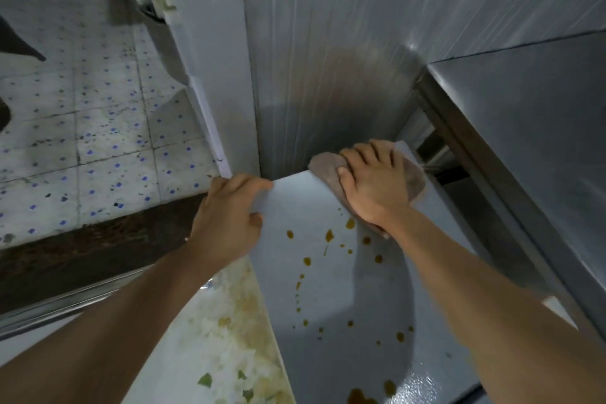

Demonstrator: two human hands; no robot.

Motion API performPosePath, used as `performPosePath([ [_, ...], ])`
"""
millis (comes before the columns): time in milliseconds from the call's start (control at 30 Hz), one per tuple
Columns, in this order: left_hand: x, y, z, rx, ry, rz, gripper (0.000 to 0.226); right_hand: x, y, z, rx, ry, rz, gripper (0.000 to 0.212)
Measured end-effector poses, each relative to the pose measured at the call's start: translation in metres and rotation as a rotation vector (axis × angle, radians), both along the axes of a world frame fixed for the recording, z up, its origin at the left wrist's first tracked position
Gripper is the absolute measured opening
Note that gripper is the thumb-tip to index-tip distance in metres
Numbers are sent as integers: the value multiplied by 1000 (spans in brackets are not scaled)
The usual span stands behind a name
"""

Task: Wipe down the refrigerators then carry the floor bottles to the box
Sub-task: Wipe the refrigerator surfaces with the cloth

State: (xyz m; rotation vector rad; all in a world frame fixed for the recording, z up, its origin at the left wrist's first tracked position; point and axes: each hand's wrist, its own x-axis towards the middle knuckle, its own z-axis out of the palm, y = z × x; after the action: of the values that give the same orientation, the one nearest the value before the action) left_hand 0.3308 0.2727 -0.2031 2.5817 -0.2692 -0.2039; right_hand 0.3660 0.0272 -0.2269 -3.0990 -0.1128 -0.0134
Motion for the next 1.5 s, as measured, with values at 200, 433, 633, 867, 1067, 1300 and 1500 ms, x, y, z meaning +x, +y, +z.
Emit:
performPosePath([
  [200,-11,31,11,-228,-37,205,45,-29,113,5,70,0,129,45],
  [433,-25,40,22,-195,-43,141,39,-55,151,6,123,62,213,51],
  [633,-30,24,31,-148,-36,128,47,-132,120,3,176,64,313,64],
  [867,-33,-9,22,-94,-46,-30,63,-74,14,5,71,72,14,64],
  [1067,-39,-31,11,93,-19,-150,60,-89,-9,7,11,80,-221,66],
  [1300,-33,-74,9,67,-81,-252,62,-161,-23,6,109,82,-43,62],
  [1500,-33,-87,-1,69,-153,-224,57,-69,-73,6,126,116,-322,60],
])
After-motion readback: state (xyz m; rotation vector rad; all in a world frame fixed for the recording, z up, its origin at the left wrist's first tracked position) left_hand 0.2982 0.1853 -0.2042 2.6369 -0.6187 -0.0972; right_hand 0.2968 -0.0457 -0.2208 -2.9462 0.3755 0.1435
